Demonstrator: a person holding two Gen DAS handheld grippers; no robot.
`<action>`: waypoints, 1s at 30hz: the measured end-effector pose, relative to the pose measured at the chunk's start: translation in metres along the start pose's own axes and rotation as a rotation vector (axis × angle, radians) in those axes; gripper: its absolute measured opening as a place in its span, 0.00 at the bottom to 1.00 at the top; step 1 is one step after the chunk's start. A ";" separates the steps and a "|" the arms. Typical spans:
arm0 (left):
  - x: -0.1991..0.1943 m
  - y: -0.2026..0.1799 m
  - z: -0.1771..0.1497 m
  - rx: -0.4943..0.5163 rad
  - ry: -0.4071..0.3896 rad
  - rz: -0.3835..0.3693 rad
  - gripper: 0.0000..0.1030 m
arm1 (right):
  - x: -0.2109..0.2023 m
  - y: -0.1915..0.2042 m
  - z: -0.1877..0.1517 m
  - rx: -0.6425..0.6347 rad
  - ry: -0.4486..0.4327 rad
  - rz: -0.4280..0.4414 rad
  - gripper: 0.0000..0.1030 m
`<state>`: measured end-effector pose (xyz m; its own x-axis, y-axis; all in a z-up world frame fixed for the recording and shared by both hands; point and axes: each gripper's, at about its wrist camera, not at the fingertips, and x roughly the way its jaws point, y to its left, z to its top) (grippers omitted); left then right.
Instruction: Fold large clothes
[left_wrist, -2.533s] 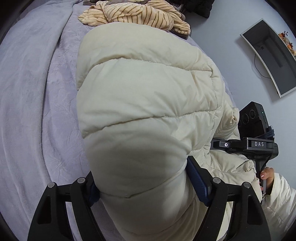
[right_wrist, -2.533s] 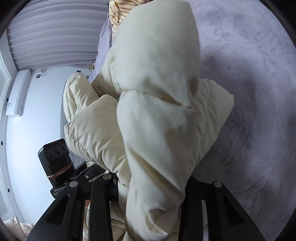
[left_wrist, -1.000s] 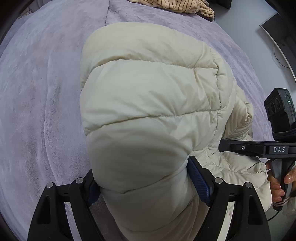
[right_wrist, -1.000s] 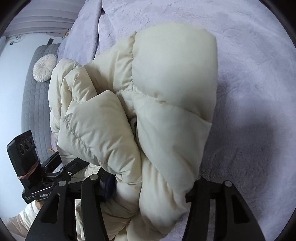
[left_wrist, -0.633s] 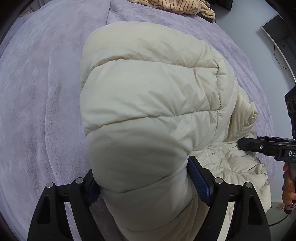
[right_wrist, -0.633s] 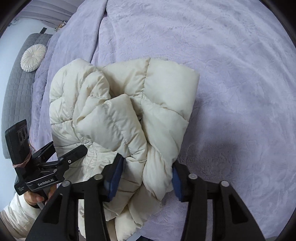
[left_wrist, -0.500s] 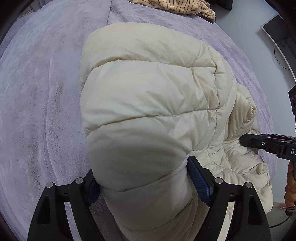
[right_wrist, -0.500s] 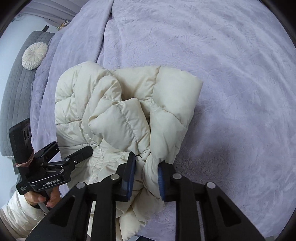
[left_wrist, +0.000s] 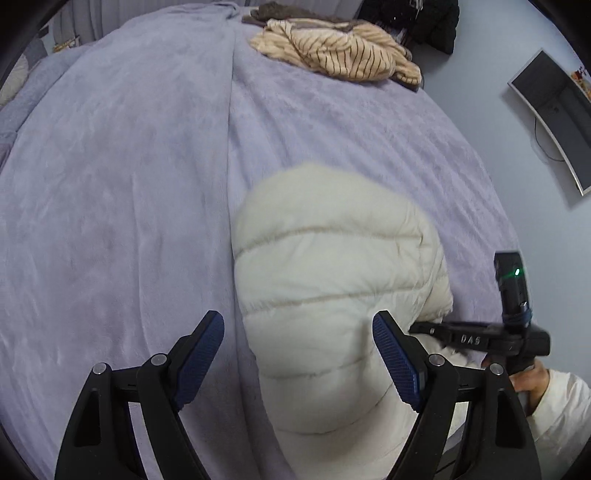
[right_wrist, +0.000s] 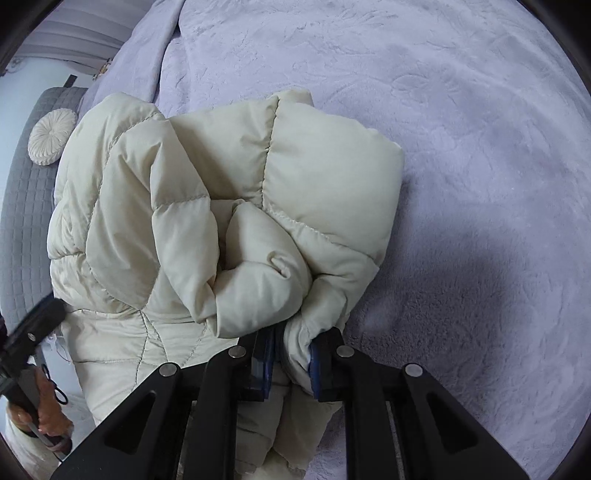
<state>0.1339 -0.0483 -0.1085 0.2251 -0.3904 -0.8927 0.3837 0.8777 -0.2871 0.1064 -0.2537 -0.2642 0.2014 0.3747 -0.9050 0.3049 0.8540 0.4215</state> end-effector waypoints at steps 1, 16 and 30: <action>-0.003 0.001 0.010 0.002 -0.017 -0.006 0.81 | 0.000 0.000 0.000 -0.005 -0.002 0.003 0.16; 0.130 0.015 0.027 -0.066 0.090 0.055 0.84 | -0.004 -0.018 -0.041 -0.048 -0.093 0.043 0.15; 0.119 0.014 0.024 -0.066 0.082 0.087 0.84 | -0.056 -0.033 -0.060 0.093 -0.109 0.056 0.39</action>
<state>0.1881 -0.0892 -0.2105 0.1796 -0.2901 -0.9400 0.3054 0.9248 -0.2271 0.0291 -0.2811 -0.2304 0.3192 0.3749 -0.8704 0.3742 0.7939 0.4792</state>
